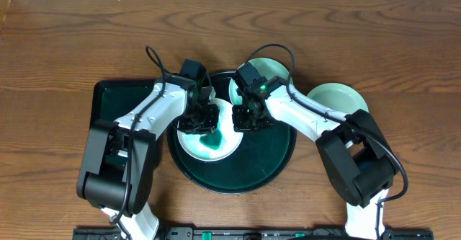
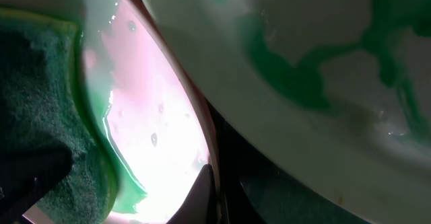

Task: Clean dirty plates on tray and stack at the side
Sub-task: 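Scrub the lower plate with the sponge in the left gripper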

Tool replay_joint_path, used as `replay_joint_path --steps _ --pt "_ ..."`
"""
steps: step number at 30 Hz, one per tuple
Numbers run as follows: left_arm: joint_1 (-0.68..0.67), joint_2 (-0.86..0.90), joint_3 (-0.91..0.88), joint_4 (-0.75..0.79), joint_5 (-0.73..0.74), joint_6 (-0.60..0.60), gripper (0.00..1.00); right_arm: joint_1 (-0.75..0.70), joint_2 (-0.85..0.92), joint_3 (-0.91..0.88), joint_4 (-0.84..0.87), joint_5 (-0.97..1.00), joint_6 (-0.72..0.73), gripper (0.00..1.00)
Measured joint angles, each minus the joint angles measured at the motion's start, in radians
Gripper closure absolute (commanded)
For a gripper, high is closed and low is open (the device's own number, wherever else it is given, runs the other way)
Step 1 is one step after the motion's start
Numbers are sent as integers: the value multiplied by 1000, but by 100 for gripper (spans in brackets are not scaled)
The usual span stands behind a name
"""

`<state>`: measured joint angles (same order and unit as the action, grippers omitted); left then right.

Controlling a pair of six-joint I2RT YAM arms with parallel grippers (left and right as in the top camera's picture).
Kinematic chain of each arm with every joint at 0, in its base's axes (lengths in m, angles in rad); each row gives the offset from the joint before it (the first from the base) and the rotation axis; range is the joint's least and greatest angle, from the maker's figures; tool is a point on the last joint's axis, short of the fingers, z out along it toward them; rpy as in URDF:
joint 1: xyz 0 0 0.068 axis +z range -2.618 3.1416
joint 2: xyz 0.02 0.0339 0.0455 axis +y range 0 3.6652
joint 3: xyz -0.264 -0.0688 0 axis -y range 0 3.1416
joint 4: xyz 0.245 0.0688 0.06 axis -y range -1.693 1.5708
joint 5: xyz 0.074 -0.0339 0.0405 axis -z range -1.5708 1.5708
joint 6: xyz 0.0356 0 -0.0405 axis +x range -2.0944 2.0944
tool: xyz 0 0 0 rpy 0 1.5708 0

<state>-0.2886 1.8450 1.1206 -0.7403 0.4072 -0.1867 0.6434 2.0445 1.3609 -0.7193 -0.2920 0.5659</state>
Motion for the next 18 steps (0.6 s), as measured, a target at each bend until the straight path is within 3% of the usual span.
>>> replay_joint_path --steps 10,15,18 --pt "17 -3 25 -135 -300 -279 93 0 0 0 0 -2 0 99" --pt "14 -3 26 -130 -276 -275 93 0 1 0 2 -5 0 99" --pt "13 -3 21 -103 -206 -199 93 0 1 0 1 -5 0 99"
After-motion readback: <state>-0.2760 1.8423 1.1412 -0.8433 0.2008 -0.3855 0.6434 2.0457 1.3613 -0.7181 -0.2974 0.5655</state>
